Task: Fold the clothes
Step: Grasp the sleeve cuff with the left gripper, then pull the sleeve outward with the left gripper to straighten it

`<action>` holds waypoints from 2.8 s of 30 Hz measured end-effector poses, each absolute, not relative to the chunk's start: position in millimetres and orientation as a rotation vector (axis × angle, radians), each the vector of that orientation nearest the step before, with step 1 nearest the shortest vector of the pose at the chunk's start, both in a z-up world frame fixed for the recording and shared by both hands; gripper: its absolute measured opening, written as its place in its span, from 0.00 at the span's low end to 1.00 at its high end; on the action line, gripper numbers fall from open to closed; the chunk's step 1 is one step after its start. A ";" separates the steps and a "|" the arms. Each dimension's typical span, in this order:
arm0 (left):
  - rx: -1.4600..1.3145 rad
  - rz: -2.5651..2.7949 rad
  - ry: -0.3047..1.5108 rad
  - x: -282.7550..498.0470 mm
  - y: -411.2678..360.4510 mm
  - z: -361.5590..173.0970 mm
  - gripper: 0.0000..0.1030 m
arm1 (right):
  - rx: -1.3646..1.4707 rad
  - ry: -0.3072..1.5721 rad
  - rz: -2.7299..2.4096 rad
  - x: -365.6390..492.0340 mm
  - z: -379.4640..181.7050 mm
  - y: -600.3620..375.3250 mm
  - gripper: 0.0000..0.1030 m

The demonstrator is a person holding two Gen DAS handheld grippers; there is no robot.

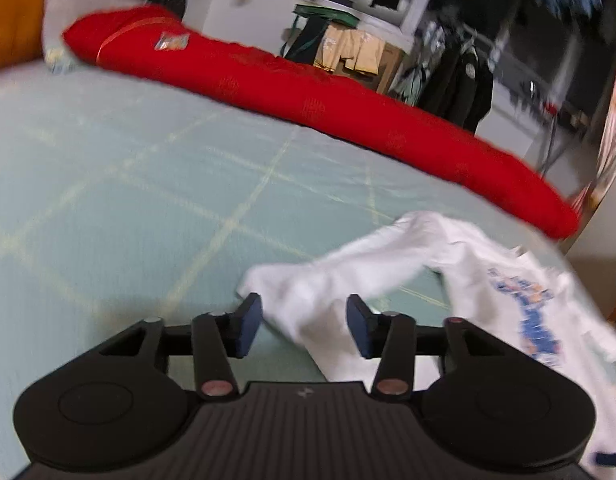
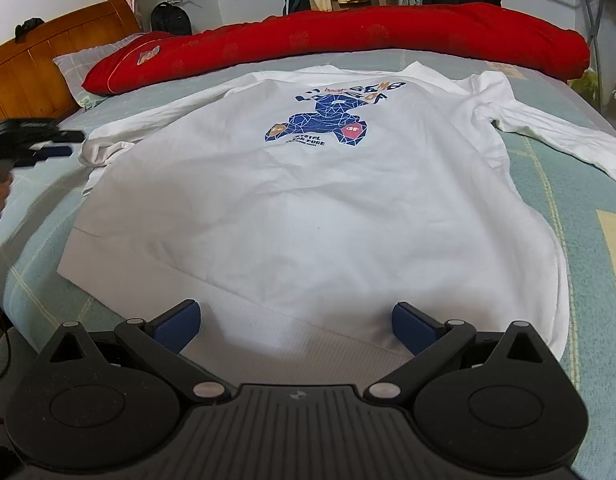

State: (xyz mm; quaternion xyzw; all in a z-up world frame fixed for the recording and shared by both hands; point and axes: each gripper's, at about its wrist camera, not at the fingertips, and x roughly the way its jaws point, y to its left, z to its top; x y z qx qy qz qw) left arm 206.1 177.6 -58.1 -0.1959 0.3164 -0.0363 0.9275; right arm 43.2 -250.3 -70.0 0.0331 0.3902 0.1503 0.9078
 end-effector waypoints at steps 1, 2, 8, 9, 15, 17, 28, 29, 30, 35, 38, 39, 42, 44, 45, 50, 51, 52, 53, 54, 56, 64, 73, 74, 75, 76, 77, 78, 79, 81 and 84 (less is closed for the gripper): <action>-0.453 -0.100 0.656 200.9 178.7 -62.3 0.52 | 0.068 0.805 0.311 43.1 -70.2 -250.2 1.00; -0.507 -0.129 0.662 196.0 179.6 -66.9 0.52 | 0.066 0.805 0.311 43.2 -70.1 -250.1 1.00; -0.755 -0.197 0.771 206.9 173.2 -112.1 0.51 | 0.068 0.804 0.309 42.7 -70.3 -249.8 1.00; -0.785 -0.201 0.759 209.4 175.0 -117.6 0.51 | 0.069 0.803 0.309 42.3 -70.2 -249.9 1.00; -0.829 -0.213 0.733 217.2 171.3 -129.1 0.51 | 0.086 0.799 0.315 41.4 -70.7 -252.5 1.00; -0.829 -0.217 0.728 218.8 168.4 -131.4 0.51 | 0.085 0.797 0.311 42.3 -71.5 -251.3 1.00; -0.822 -0.230 0.722 230.3 158.0 -138.8 0.10 | 0.088 0.797 0.309 42.7 -71.1 -251.5 1.00; -0.820 -0.228 0.728 232.2 158.5 -138.0 0.10 | 0.081 0.797 0.308 42.0 -70.7 -250.4 1.00; -0.818 -0.226 0.734 234.1 158.9 -137.2 0.10 | 0.076 0.794 0.308 40.9 -70.7 -249.7 1.00; -0.808 -0.216 0.763 243.7 161.3 -133.1 0.09 | 0.081 0.793 0.303 39.7 -71.3 -250.3 1.00; -0.803 -0.210 0.781 249.4 162.8 -130.6 0.06 | 0.071 0.800 0.298 40.8 -68.9 -248.3 1.00; -0.776 -0.201 0.779 247.6 165.1 -125.0 0.05 | 0.067 0.800 0.298 40.3 -68.2 -248.2 1.00; -0.718 -0.171 0.758 239.7 180.7 -106.8 0.04 | 0.075 0.797 0.295 39.3 -66.8 -250.3 1.00; -0.690 -0.139 0.736 234.3 199.6 -94.3 0.04 | 0.080 0.796 0.294 39.0 -66.0 -250.8 1.00; -0.669 -0.112 0.735 232.7 209.3 -88.7 0.04 | 0.081 0.795 0.293 39.0 -65.6 -250.8 1.00; -0.569 0.020 0.754 231.7 256.4 -66.0 0.04 | 0.079 0.791 0.291 38.4 -63.0 -249.3 1.00; -0.555 0.029 0.769 232.9 264.6 -62.9 0.04 | 0.078 0.791 0.290 38.4 -62.5 -249.1 1.00; -0.546 0.043 0.775 234.5 270.6 -60.2 0.04 | 0.078 0.791 0.289 38.5 -62.1 -249.0 1.00; -0.522 0.064 0.778 235.5 275.1 -55.7 0.04 | 0.077 0.791 0.288 38.3 -61.7 -248.7 1.00; -0.492 0.087 0.780 236.4 279.2 -50.8 0.04 | 0.075 0.791 0.287 38.2 -61.3 -248.3 1.00; -0.461 0.117 0.780 237.8 284.8 -41.9 0.04 | 0.072 0.792 0.282 38.3 -60.6 -247.4 1.00; -0.461 0.170 0.788 232.9 322.6 -34.7 0.07 | 0.060 0.800 0.274 39.3 -59.9 -242.8 1.00; -0.601 0.363 0.751 232.7 368.0 -59.6 0.17 | 0.041 0.809 0.272 39.8 -58.0 -238.3 1.00; -0.634 0.347 0.744 230.5 369.8 -60.8 0.18 | 0.038 0.810 0.269 39.8 -57.7 -237.9 1.00; -0.668 0.323 0.739 228.6 370.6 -62.0 0.21 | 0.036 0.810 0.267 39.7 -57.4 -237.6 1.00; -0.701 0.298 0.734 226.7 371.4 -63.3 0.28 | 0.035 0.808 0.267 39.9 -56.9 -237.1 1.00; -0.724 0.280 0.732 224.4 370.2 -65.7 0.32 | 0.035 0.807 0.267 40.4 -56.4 -236.6 1.00; -0.743 0.263 0.730 222.0 368.3 -68.3 0.39 | 0.036 0.805 0.268 41.1 -56.0 -236.1 1.00; -0.750 0.258 0.736 221.7 366.6 -71.9 0.41 | 0.036 0.804 0.270 41.9 -55.7 -235.3 1.00; -0.761 0.261 0.756 223.2 363.7 -81.2 0.42 | 0.033 0.804 0.277 43.0 -55.0 -232.5 1.00; -0.786 0.265 0.763 227.3 359.6 -96.3 0.38 | 0.023 0.801 0.289 42.9 -53.0 -228.3 1.00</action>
